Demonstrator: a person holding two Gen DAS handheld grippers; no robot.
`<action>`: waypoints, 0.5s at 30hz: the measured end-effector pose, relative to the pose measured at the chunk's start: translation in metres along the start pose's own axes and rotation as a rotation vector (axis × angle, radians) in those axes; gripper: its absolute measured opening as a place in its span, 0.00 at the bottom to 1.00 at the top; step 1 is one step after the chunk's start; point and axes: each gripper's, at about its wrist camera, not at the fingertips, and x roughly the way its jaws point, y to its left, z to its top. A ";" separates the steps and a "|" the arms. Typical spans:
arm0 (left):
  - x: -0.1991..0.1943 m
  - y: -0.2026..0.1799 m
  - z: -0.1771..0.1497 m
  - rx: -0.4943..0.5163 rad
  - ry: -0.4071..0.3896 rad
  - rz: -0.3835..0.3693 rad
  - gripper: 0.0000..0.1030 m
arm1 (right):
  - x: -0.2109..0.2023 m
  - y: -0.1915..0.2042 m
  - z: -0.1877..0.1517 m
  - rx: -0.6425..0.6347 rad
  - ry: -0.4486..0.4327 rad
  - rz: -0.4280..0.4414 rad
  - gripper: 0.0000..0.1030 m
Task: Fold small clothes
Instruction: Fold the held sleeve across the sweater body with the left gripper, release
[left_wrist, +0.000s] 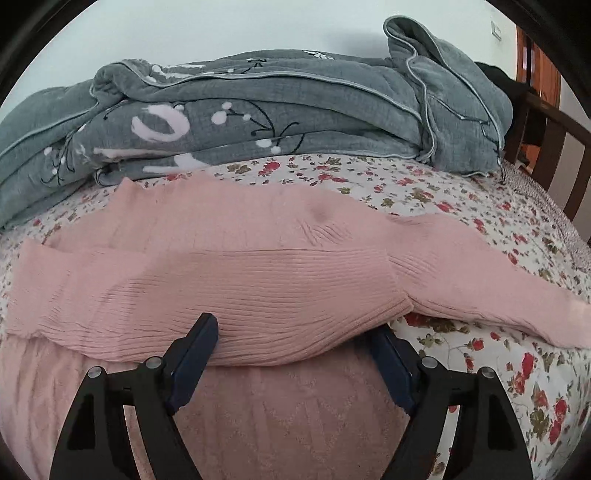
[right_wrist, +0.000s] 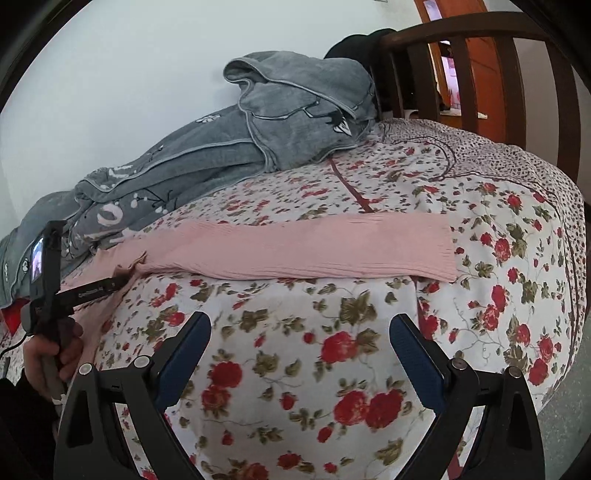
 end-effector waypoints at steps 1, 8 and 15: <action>-0.001 0.001 0.001 -0.003 -0.005 -0.003 0.78 | 0.000 -0.001 0.000 0.005 0.000 -0.003 0.94; -0.001 0.012 0.003 -0.052 -0.059 -0.088 0.79 | -0.002 -0.006 -0.002 0.059 0.000 -0.016 0.94; -0.001 0.016 0.003 -0.087 -0.066 -0.107 0.79 | -0.001 -0.025 -0.004 0.112 0.001 -0.087 0.64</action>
